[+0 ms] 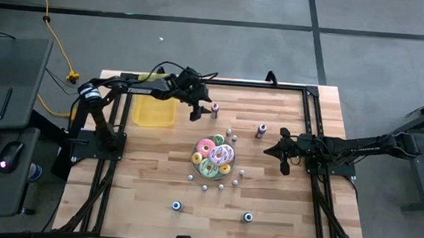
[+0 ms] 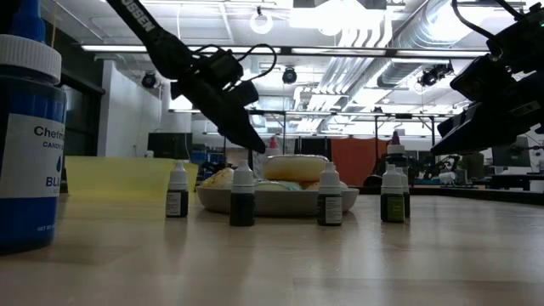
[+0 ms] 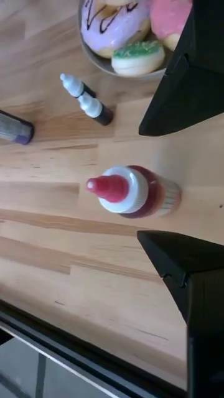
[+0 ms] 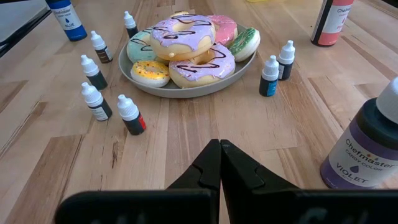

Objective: Pick & Place food coloring
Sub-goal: Put the large red food coloring bottle into the yellow bin

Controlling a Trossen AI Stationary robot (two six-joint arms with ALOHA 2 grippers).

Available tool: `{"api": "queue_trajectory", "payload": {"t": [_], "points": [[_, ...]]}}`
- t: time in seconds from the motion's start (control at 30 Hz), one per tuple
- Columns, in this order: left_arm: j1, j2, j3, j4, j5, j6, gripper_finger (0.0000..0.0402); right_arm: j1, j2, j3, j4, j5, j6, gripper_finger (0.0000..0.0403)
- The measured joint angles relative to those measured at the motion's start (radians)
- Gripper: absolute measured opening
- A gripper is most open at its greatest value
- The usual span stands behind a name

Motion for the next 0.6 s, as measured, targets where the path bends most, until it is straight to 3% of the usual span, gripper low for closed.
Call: {"api": "queue_trajectory", "payload": {"t": [0.6], "points": [[-0.001,0.041,0.002,0.101,0.03,-0.035,0.0255,0.0,0.0,0.0,0.0,0.0,0.0,0.0]]}}
